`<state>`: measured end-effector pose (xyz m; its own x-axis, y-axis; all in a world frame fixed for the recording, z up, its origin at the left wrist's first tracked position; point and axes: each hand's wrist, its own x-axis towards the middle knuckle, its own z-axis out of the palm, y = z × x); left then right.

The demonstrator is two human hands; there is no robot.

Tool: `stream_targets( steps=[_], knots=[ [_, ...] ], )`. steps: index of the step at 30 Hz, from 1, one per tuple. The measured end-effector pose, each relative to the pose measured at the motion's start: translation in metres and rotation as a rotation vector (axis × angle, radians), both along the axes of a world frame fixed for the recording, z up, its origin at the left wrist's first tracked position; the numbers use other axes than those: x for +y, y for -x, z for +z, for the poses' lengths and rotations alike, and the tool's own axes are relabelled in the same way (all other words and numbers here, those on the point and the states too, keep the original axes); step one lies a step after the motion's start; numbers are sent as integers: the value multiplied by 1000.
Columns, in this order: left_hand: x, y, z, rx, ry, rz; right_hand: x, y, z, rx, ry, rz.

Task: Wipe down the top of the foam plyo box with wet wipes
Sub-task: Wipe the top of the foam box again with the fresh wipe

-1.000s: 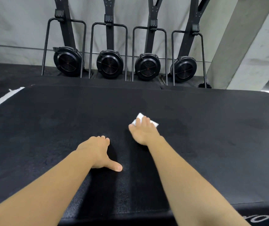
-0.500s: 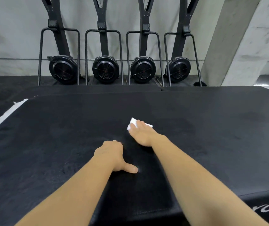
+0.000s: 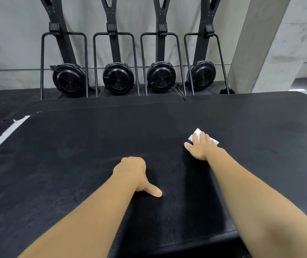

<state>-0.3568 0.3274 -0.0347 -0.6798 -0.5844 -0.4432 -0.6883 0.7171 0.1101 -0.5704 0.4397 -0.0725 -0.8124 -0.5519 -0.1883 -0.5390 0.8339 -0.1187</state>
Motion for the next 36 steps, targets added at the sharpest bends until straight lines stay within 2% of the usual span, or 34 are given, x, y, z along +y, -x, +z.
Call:
stream_targets(
  steps=[7, 10, 14, 22, 28, 33, 36],
  knots=[
    [-4, 6, 5, -6, 48, -52, -55, -49, 2, -13, 58, 265],
    [-13, 18, 17, -42, 105, -85, -75, -68, 2, -115, 11, 429],
    [-34, 44, 26, 31, 196, -16, -76, -54, -2, -178, 27, 544],
    [-54, 110, 8, 196, 210, 100, -43, 49, 1, -164, 40, 404],
    [-60, 133, 5, 123, 84, 166, 3, 119, 0, -187, -14, 293],
    [-56, 133, -2, 66, -131, 162, -6, 117, 0, -215, -33, 259],
    [-53, 129, -11, 38, -71, 115, -28, 94, -1, -231, -15, 292]
  ],
)
